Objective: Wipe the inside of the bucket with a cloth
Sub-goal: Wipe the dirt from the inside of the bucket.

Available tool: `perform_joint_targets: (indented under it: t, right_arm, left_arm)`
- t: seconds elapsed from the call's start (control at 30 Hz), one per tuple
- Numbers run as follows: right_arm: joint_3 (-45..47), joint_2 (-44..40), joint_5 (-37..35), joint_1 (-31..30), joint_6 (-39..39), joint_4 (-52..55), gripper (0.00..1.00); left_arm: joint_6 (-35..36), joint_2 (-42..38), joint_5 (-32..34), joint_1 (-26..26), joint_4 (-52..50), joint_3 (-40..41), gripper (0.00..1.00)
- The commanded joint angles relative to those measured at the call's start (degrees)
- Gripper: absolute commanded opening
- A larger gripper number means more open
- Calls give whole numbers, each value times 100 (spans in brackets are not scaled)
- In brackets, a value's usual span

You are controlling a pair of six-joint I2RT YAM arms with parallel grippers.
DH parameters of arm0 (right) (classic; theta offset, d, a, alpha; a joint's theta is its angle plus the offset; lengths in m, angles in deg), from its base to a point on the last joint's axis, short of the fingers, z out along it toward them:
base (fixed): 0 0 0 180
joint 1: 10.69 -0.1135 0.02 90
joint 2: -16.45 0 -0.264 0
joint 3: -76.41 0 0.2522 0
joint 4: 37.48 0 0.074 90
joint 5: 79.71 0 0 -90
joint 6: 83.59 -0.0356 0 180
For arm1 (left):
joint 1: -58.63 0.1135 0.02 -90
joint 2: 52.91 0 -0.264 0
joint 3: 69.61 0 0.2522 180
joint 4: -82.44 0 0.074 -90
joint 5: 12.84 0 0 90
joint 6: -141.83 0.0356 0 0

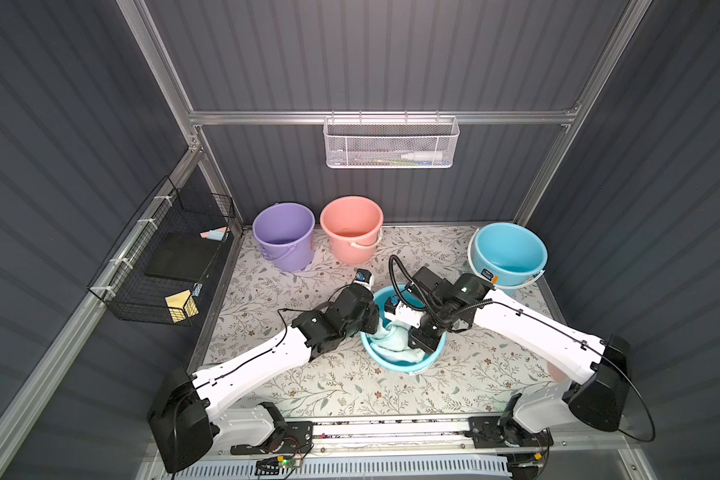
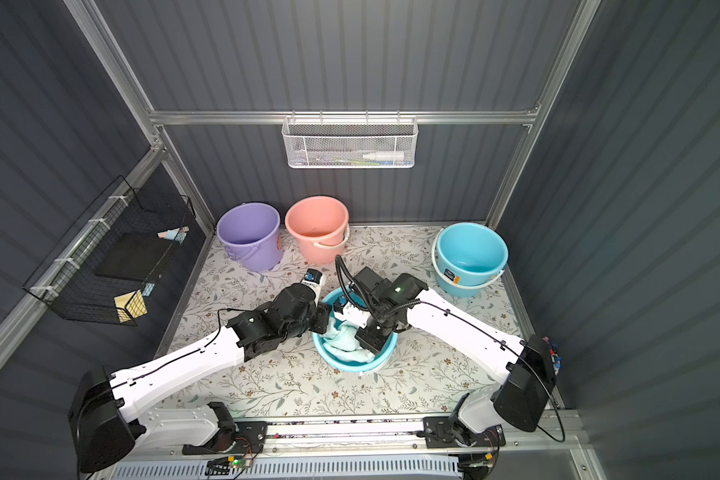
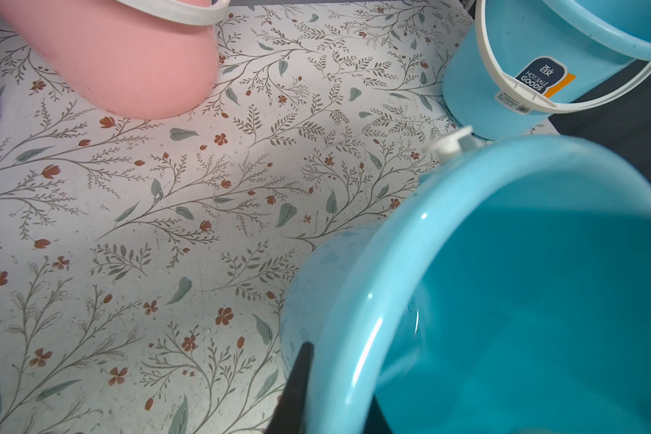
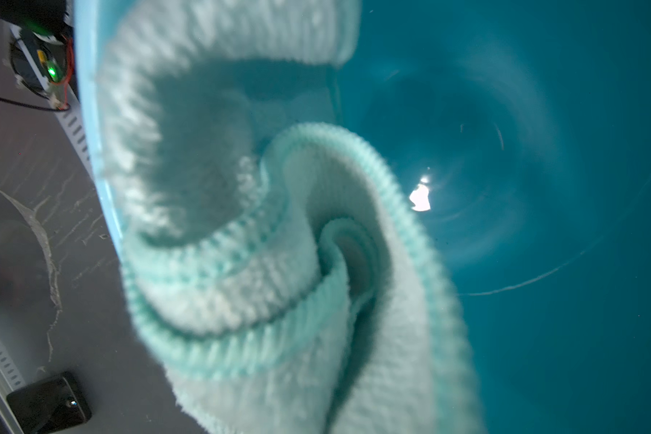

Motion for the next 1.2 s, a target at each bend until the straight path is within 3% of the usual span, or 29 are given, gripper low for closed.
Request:
perform_joint_targets:
  t: [0.0, 0.2, 0.47, 0.77, 1.03, 1.17]
  right_arm:
    - [68, 93, 401, -62, -662, -984, 0]
    - [406, -132, -433, -72, -1687, -2475, 0]
    - [849, -380, -1784, -89, -1675, -3985, 0]
    - [1018, -259, -2714, -124, -874, -5085, 0]
    - [846, -252, -3882, -212, 371, -5018, 0]
    - [788, -348, -4630, -221, 903, -4474, 0]
  left_arm:
    - [1, -71, 39, 46, 196, -36, 0]
    - [6, -118, 7, 48, 218, -15, 0]
    - [49, -149, -86, 46, 266, 7, 0]
    - [51, -145, -124, 41, 293, 21, 0]
    - [49, -129, -130, 42, 293, 21, 0]
    - [48, -124, -93, 43, 275, 16, 0]
